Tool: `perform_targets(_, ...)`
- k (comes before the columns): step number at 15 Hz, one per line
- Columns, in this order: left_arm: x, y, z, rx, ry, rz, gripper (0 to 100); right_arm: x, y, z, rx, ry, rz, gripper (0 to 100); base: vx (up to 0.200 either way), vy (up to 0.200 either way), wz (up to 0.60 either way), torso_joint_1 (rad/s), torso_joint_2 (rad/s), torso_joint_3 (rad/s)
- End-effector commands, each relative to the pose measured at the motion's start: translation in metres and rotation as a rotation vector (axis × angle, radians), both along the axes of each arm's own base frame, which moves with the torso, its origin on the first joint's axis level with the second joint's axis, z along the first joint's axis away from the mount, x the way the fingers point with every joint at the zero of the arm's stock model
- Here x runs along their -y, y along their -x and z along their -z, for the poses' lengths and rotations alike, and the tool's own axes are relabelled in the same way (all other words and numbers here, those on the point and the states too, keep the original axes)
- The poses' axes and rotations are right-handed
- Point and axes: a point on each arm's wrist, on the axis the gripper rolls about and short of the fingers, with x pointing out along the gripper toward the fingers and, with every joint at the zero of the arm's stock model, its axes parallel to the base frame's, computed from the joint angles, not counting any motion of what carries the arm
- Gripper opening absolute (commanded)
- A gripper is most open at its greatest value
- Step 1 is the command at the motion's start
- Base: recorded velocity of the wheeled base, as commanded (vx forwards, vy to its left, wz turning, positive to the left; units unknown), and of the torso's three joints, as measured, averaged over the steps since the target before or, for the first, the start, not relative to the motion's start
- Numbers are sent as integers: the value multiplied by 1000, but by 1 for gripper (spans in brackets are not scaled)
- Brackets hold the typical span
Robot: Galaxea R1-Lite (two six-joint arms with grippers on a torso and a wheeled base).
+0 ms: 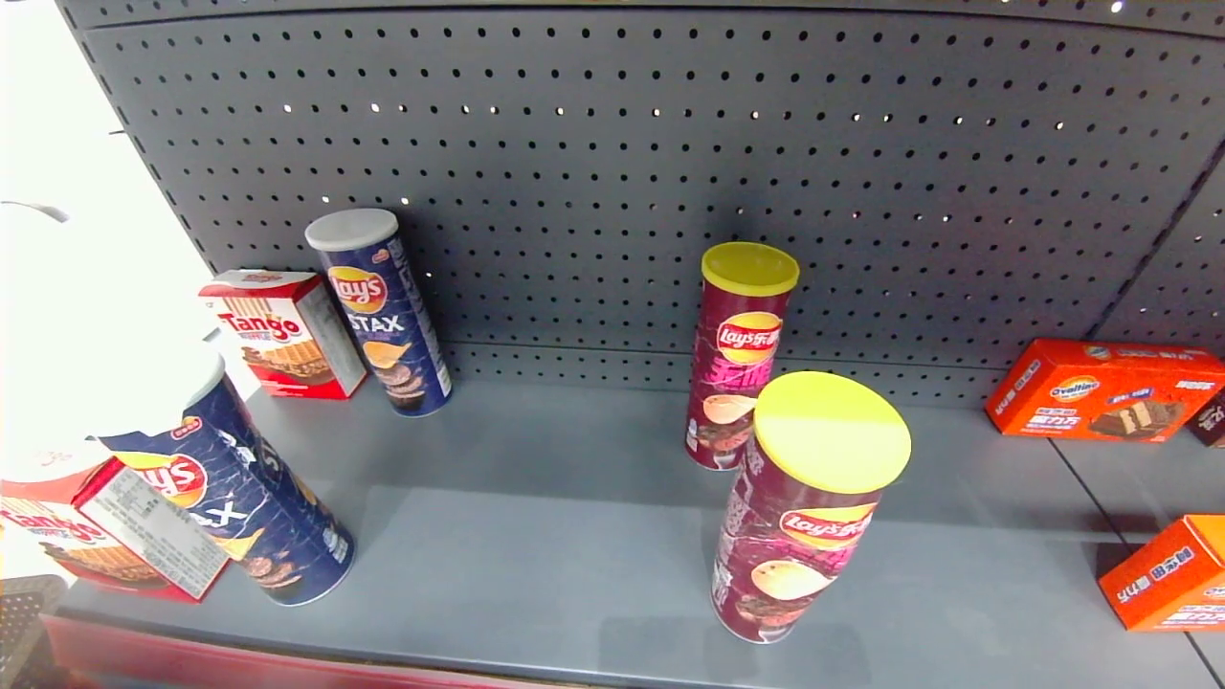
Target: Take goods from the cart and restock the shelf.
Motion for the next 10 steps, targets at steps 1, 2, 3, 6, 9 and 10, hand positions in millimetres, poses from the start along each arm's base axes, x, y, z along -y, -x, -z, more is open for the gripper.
perform_targets(1,2,-1,2,-26,0,90,100,0,0,0,-2,0,-1,100,0,0,0,0,0,0)
perform_targets(2,6,-1,6,-66,-31,258,100,0,0,0,-2,0,-1,100,0,0,0,0,0,0)
perform_targets(3,6,-1,5,-67,-54,264,100,0,0,0,-2,0,-1,100,0,0,0,0,0,0)
perform_targets(6,6,-1,5,-66,-54,261,100,0,0,0,-2,0,-1,100,0,0,0,0,0,0)
perform_targets(9,6,-1,5,-66,-54,262,100,0,0,0,-1,7,-11,100,0,0,0,0,0,0)
perform_targets(10,6,-1,5,-65,-54,264,100,0,0,0,-3,16,-19,100,0,0,0,0,0,0)
